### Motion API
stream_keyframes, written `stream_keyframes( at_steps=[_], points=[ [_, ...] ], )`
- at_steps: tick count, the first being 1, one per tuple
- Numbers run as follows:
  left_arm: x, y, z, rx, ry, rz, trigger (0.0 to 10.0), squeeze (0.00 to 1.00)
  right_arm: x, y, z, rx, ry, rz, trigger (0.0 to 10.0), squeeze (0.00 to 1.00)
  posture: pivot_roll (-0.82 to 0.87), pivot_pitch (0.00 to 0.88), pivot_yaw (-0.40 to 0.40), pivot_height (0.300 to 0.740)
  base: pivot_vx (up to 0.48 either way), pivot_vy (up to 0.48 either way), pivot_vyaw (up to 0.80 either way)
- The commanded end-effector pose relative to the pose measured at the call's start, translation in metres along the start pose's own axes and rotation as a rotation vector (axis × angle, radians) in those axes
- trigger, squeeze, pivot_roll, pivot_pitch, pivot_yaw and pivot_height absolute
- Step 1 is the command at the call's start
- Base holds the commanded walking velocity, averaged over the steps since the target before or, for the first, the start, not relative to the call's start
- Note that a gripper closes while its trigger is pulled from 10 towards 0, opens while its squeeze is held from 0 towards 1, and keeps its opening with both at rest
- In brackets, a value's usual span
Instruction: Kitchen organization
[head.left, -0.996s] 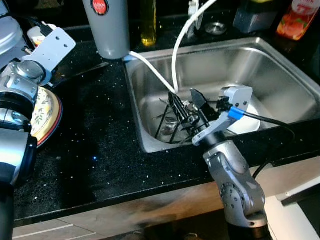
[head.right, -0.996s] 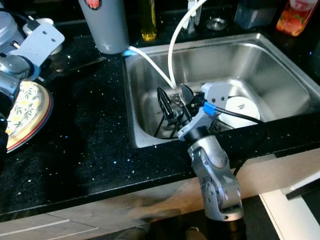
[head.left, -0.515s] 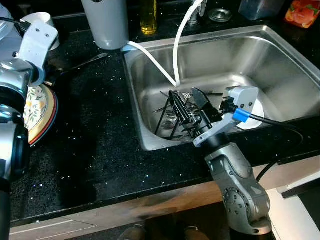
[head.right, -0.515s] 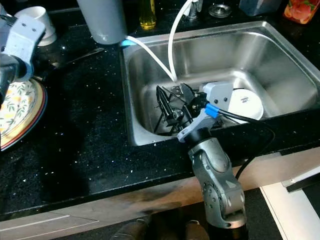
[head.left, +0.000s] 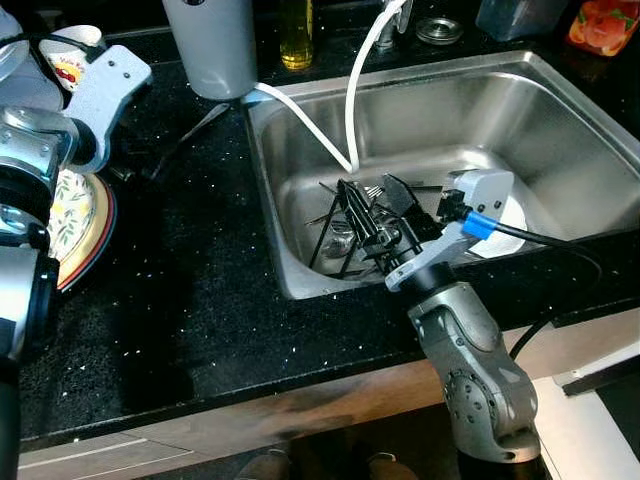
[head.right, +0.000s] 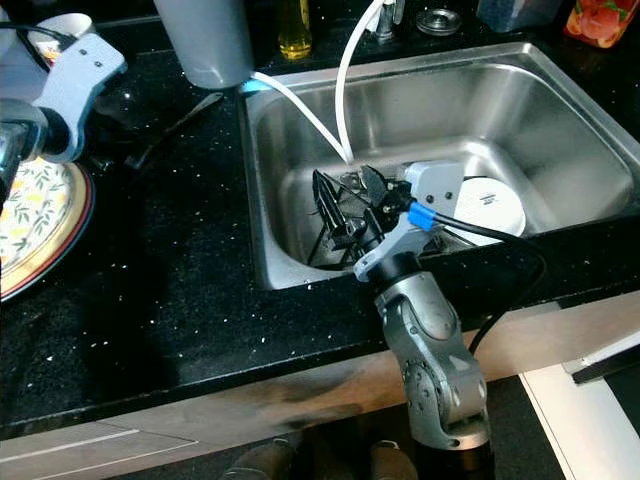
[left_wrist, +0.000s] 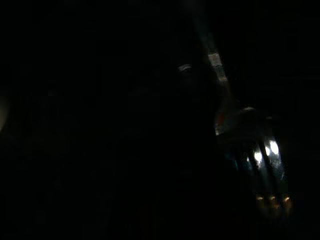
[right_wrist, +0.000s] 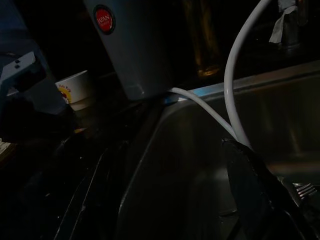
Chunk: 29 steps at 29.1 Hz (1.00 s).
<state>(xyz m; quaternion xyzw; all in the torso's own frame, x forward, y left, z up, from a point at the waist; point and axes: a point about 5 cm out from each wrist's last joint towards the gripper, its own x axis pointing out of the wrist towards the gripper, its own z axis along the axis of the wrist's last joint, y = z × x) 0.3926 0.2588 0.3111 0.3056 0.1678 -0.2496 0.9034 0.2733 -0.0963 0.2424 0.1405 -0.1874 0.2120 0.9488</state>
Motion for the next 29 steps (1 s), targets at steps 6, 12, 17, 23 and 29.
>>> stream_keyframes(
  at_steps=[6, 12, 17, 23, 29],
  points=[
    [-0.002, 0.001, -0.002, 0.017, 0.009, -0.004, 10.0, 0.00, 0.000, -0.002, -0.007, 0.009, 0.034, 0.004, 10.0, 0.00, 0.18, 0.195, 0.064, 0.740, 0.000, 0.000, 0.00],
    [-0.008, 0.020, 0.037, -0.061, -0.161, 0.322, 10.0, 0.00, 0.004, -0.004, -0.006, 0.001, 0.024, 0.009, 10.0, 0.00, 0.18, 0.180, 0.068, 0.740, 0.000, 0.000, 0.00],
    [0.007, 0.003, 0.052, -0.228, -0.249, 0.224, 10.0, 1.00, 0.003, -0.004, -0.006, -0.002, 0.023, 0.006, 10.0, 0.00, 0.18, 0.180, 0.068, 0.740, 0.000, 0.000, 0.00],
    [0.038, -0.023, 0.054, -0.497, -0.223, 0.224, 10.0, 0.00, 0.003, -0.005, -0.008, -0.004, 0.026, 0.004, 10.0, 0.00, 0.16, 0.170, 0.076, 0.740, 0.000, 0.000, 0.00],
    [0.043, -0.026, 0.045, -0.565, -0.165, 0.293, 10.0, 0.00, 0.004, -0.006, -0.007, -0.006, 0.022, 0.002, 10.0, 0.00, 0.16, 0.170, 0.083, 0.740, 0.000, 0.000, 0.00]
  ],
)
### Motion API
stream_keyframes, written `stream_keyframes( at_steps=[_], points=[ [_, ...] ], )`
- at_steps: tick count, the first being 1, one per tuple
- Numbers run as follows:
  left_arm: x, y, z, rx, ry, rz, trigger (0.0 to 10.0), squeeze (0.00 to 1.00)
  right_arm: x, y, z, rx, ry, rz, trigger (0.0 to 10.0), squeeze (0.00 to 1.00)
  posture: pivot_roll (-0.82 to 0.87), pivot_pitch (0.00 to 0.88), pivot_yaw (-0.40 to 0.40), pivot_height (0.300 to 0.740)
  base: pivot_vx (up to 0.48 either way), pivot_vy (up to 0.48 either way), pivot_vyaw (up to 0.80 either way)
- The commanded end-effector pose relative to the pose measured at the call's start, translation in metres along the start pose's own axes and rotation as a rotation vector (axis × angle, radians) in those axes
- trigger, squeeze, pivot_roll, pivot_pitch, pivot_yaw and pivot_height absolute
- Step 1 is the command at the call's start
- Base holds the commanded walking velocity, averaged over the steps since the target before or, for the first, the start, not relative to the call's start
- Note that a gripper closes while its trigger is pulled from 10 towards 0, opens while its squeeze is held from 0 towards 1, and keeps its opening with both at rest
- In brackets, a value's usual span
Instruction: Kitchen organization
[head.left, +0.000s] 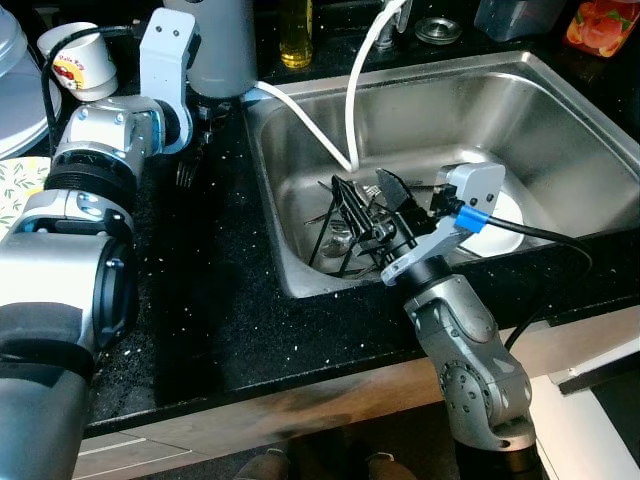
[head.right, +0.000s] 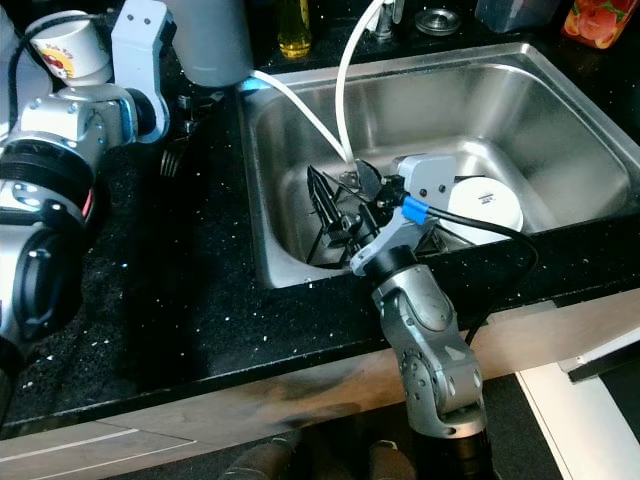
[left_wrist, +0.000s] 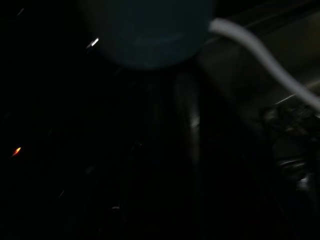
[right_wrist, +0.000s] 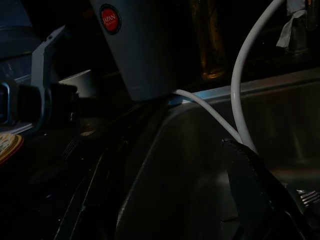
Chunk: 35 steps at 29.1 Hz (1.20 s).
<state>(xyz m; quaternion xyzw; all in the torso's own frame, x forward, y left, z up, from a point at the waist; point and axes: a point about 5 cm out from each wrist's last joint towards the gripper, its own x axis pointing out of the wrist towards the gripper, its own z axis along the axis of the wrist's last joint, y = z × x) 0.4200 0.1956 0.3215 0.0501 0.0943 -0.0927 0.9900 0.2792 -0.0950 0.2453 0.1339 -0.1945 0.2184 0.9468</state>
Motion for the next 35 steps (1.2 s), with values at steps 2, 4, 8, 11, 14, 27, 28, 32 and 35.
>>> stream_keyframes(
  at_steps=[2, 4, 8, 11, 14, 27, 28, 32, 35],
  points=[
    [0.000, 0.004, -0.009, -0.022, 0.043, 0.036, 10.0, 0.00, -0.004, -0.005, -0.008, 0.008, 0.031, -0.017, 10.0, 0.00, 0.16, 0.172, 0.086, 0.740, 0.000, 0.000, 0.00],
    [-0.001, 0.003, -0.009, -0.043, 0.050, 0.026, 10.0, 0.00, -0.005, -0.005, -0.009, 0.009, 0.032, -0.019, 10.0, 0.00, 0.17, 0.173, 0.087, 0.740, 0.000, 0.000, 0.00],
    [0.000, -0.006, -0.010, -0.092, 0.069, -0.021, 10.0, 0.00, -0.004, -0.005, -0.009, 0.011, 0.032, -0.017, 10.0, 0.00, 0.17, 0.173, 0.085, 0.740, 0.000, 0.000, 0.00],
    [0.000, -0.008, -0.007, -0.106, 0.053, -0.013, 10.0, 0.00, -0.003, -0.005, -0.008, 0.010, 0.027, -0.015, 10.0, 0.00, 0.17, 0.170, 0.085, 0.740, 0.000, 0.000, 0.00],
    [-0.001, -0.009, 0.000, -0.125, 0.027, -0.008, 10.0, 0.00, -0.002, -0.005, -0.008, 0.009, 0.025, -0.016, 10.0, 0.00, 0.17, 0.169, 0.086, 0.740, 0.000, 0.000, 0.00],
    [0.003, -0.018, -0.024, -0.046, 0.119, -0.005, 10.0, 0.00, -0.003, -0.005, -0.008, 0.008, 0.023, -0.021, 10.0, 0.00, 0.16, 0.168, 0.090, 0.740, 0.000, 0.000, 0.00],
    [0.003, -0.017, -0.028, -0.036, 0.132, 0.005, 10.0, 0.00, -0.003, -0.005, -0.008, 0.007, 0.024, -0.021, 10.0, 0.00, 0.16, 0.168, 0.090, 0.740, 0.000, 0.000, 0.00],
    [0.003, -0.016, -0.036, -0.043, 0.161, 0.013, 9.0, 0.00, -0.003, -0.005, -0.008, 0.007, 0.025, -0.022, 10.0, 0.00, 0.17, 0.173, 0.088, 0.740, 0.000, 0.000, 0.00],
    [0.002, -0.015, -0.038, -0.060, 0.170, 0.016, 9.0, 0.00, -0.003, -0.005, -0.008, 0.008, 0.026, -0.021, 10.0, 0.00, 0.17, 0.173, 0.088, 0.740, 0.000, 0.000, 0.00]
  ],
)
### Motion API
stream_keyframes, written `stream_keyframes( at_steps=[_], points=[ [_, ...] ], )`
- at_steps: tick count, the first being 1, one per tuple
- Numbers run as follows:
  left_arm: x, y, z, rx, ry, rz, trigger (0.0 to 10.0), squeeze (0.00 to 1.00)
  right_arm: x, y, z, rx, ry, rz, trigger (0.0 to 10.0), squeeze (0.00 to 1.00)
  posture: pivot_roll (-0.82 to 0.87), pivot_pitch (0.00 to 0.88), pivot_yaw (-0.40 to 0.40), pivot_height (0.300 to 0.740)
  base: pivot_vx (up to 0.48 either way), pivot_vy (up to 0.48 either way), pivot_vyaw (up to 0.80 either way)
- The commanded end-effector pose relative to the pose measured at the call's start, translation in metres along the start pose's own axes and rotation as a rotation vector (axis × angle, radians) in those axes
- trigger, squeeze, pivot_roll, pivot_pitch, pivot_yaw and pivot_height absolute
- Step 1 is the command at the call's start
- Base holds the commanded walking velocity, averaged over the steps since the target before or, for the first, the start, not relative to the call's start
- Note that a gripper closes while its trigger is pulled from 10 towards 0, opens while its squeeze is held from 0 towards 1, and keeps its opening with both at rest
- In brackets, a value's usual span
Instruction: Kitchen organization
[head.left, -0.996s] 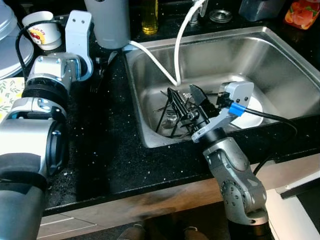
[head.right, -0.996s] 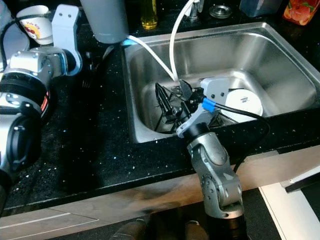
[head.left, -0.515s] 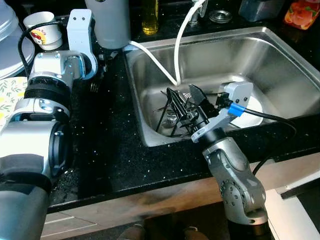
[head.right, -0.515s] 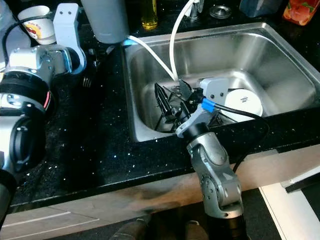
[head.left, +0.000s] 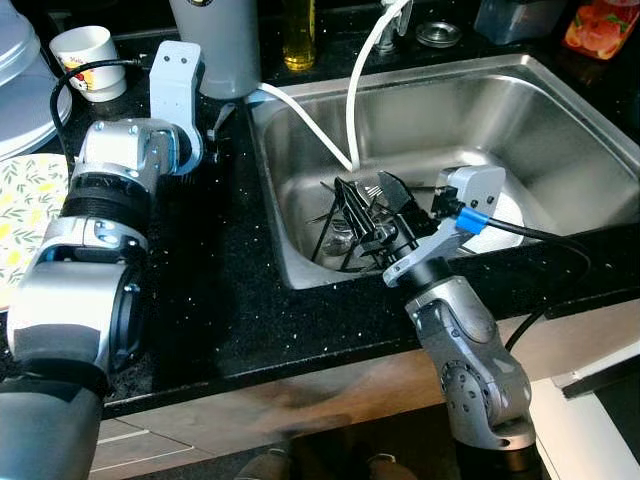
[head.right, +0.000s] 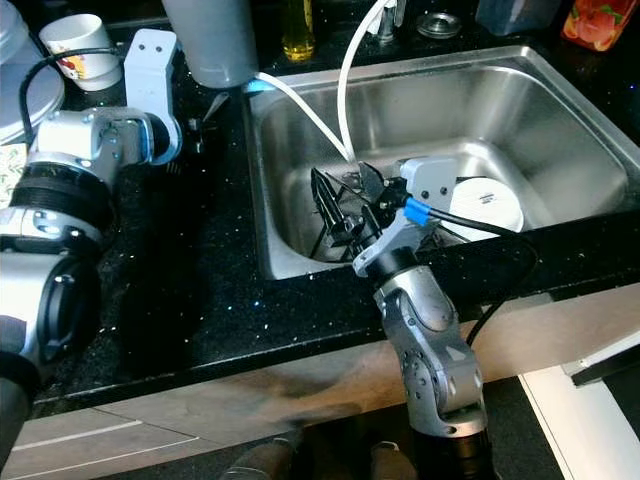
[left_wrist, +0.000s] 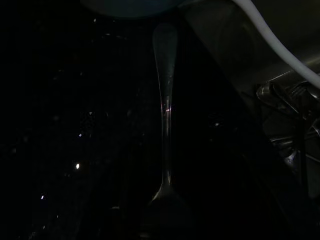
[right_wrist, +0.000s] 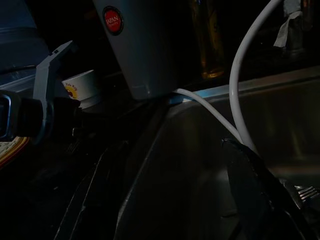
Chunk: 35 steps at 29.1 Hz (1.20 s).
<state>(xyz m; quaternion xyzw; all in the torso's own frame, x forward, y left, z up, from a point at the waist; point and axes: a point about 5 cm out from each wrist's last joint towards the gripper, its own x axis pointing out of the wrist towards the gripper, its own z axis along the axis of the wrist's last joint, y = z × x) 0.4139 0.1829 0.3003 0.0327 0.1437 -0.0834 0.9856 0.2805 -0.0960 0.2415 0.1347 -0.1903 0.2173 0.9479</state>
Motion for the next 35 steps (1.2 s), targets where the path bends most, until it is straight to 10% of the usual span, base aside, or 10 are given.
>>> stream_keyframes(
  at_steps=[1, 15, 17, 18, 19, 20, 24, 30, 31, 35],
  points=[
    [0.003, 0.000, -0.017, -0.017, 0.071, 0.007, 0.0, 0.00, -0.002, -0.003, -0.005, 0.006, 0.018, -0.016, 10.0, 0.00, 0.17, 0.175, 0.084, 0.740, 0.000, 0.000, 0.00],
    [-0.001, -0.008, -0.003, -0.012, -0.018, 0.000, 0.0, 0.00, -0.002, -0.004, -0.004, 0.004, 0.020, -0.013, 10.0, 0.00, 0.16, 0.177, 0.077, 0.740, 0.000, 0.000, 0.00],
    [-0.007, -0.022, 0.017, 0.000, -0.201, -0.069, 0.0, 0.00, -0.002, -0.004, -0.004, 0.002, 0.020, -0.014, 10.0, 0.00, 0.16, 0.179, 0.075, 0.740, 0.000, 0.000, 0.00],
    [-0.011, -0.028, 0.024, -0.018, -0.252, -0.123, 3.9, 0.00, -0.002, -0.005, -0.004, 0.002, 0.020, -0.014, 10.0, 0.00, 0.15, 0.180, 0.073, 0.740, 0.000, 0.000, 0.00],
    [-0.011, -0.028, 0.024, -0.018, -0.252, -0.123, 3.9, 0.00, -0.002, -0.005, -0.004, 0.002, 0.020, -0.014, 10.0, 0.00, 0.15, 0.180, 0.073, 0.740, 0.000, 0.000, 0.00],
    [-0.015, -0.037, 0.029, -0.033, -0.296, -0.200, 10.0, 0.00, -0.002, -0.005, -0.004, 0.001, 0.020, -0.014, 10.0, 0.00, 0.15, 0.180, 0.073, 0.740, 0.000, 0.000, 0.00],
    [-0.030, -0.082, 0.031, -0.012, -0.366, -0.489, 10.0, 0.00, -0.002, -0.006, -0.003, -0.002, 0.021, -0.015, 10.0, 0.00, 0.15, 0.181, 0.067, 0.740, 0.000, 0.000, 0.00],
    [-0.011, -0.144, 0.014, 0.086, -0.363, -0.531, 10.0, 0.00, 0.001, -0.006, -0.003, -0.006, 0.020, -0.008, 10.0, 0.00, 0.13, 0.168, 0.068, 0.740, 0.000, 0.000, 0.00],
    [-0.015, -0.165, 0.014, 0.035, -0.424, -0.594, 10.0, 1.00, 0.002, -0.006, -0.002, -0.011, 0.013, -0.010, 10.0, 0.00, 0.12, 0.167, 0.070, 0.740, 0.000, 0.000, 0.00],
    [-0.030, -0.173, 0.020, -0.051, -0.511, -0.696, 10.0, 1.00, 0.000, -0.007, 0.001, -0.017, 0.007, -0.018, 10.0, 0.00, 0.11, 0.166, 0.073, 0.740, 0.000, 0.000, 0.00]
  ],
)
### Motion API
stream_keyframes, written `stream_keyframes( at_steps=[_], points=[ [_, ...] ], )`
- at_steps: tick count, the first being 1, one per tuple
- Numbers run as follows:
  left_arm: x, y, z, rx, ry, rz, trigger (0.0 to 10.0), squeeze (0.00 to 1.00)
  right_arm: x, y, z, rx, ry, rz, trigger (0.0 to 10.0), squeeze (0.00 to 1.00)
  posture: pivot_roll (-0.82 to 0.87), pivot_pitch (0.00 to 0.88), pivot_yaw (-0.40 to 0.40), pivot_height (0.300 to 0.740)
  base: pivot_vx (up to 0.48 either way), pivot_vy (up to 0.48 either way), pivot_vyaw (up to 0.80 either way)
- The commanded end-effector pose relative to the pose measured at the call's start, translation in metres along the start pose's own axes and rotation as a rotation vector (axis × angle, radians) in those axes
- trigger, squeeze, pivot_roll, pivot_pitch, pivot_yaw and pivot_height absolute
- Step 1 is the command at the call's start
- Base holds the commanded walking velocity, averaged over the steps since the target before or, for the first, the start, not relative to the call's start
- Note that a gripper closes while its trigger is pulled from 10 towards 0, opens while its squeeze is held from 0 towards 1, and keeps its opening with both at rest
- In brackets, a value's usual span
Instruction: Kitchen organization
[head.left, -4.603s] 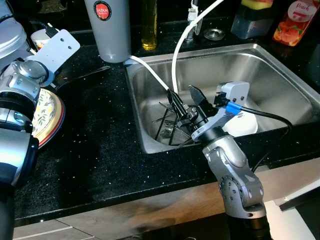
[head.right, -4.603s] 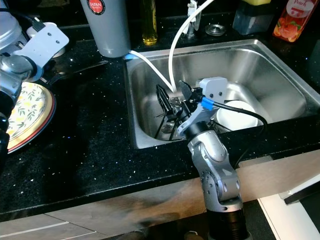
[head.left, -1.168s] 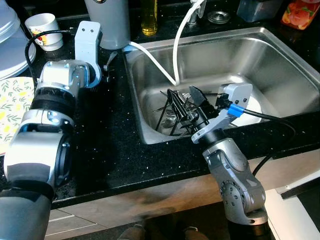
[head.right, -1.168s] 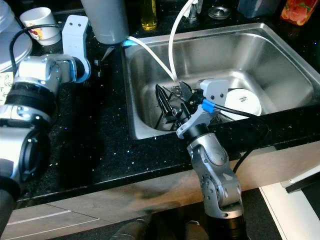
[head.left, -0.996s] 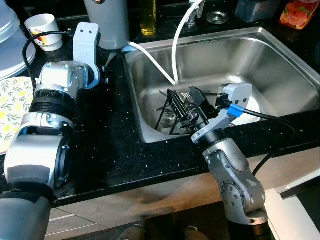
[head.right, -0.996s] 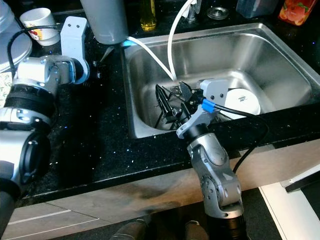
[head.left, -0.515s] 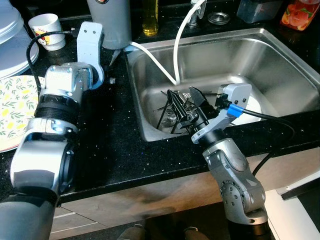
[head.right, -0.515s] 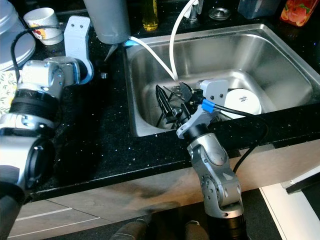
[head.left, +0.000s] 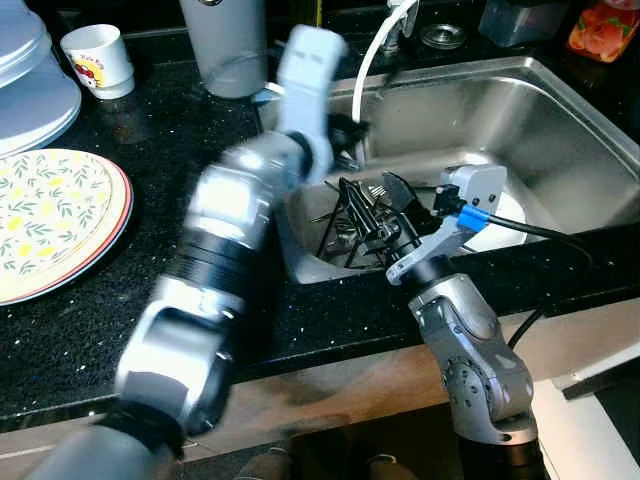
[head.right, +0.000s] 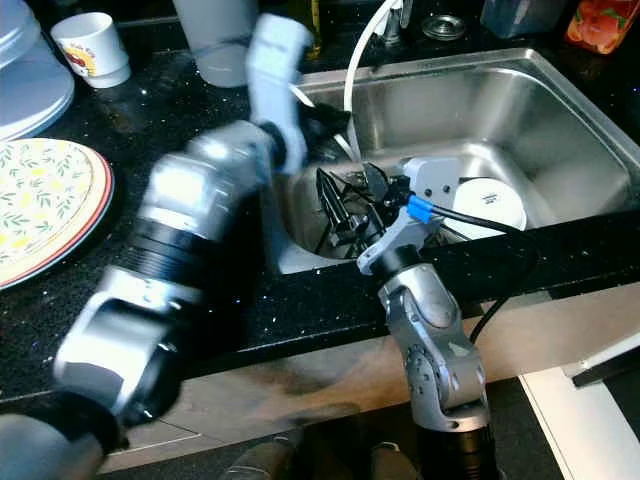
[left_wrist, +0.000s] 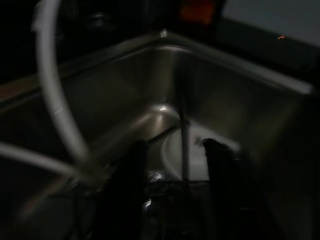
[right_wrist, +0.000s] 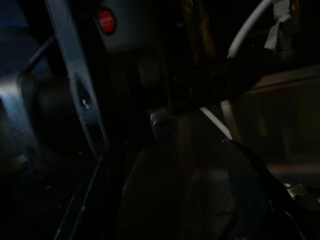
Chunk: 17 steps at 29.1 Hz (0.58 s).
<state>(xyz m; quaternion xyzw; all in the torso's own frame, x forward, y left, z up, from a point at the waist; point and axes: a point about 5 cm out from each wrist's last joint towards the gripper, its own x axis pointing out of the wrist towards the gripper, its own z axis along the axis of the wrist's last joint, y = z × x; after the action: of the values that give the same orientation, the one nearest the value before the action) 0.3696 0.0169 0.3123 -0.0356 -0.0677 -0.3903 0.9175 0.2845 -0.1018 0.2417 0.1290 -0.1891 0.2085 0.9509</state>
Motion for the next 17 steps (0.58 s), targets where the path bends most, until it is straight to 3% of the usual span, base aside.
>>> stream_keyframes(
  at_steps=[1, 3, 4, 10, 17],
  points=[
    [-0.008, -0.008, 0.014, -0.025, -0.109, -0.060, 10.0, 1.00, -0.002, 0.000, 0.000, -0.003, 0.003, -0.003, 10.0, 0.00, 0.11, 0.166, 0.071, 0.740, 0.000, 0.000, 0.00],
    [-0.008, -0.008, 0.014, -0.025, -0.109, -0.060, 10.0, 1.00, -0.002, 0.000, 0.000, -0.003, 0.003, -0.003, 10.0, 0.00, 0.11, 0.166, 0.071, 0.740, 0.000, 0.000, 0.00],
    [-0.013, -0.007, 0.019, -0.027, -0.133, -0.070, 10.0, 0.00, -0.002, 0.000, 0.000, -0.004, 0.004, -0.004, 10.0, 0.00, 0.11, 0.166, 0.071, 0.740, 0.000, 0.000, 0.00],
    [-0.043, 0.019, 0.037, 0.006, -0.233, -0.018, 10.0, 0.00, 0.001, 0.001, -0.002, 0.005, 0.003, 0.012, 10.0, 0.00, 0.14, 0.152, 0.054, 0.740, 0.000, 0.000, 0.00],
    [-0.060, 0.024, 0.032, 0.090, -0.212, 0.038, 10.0, 0.00, 0.004, 0.001, -0.004, 0.015, 0.000, 0.009, 10.0, 0.00, 0.15, 0.133, 0.046, 0.740, 0.000, 0.000, 0.00]
  ],
)
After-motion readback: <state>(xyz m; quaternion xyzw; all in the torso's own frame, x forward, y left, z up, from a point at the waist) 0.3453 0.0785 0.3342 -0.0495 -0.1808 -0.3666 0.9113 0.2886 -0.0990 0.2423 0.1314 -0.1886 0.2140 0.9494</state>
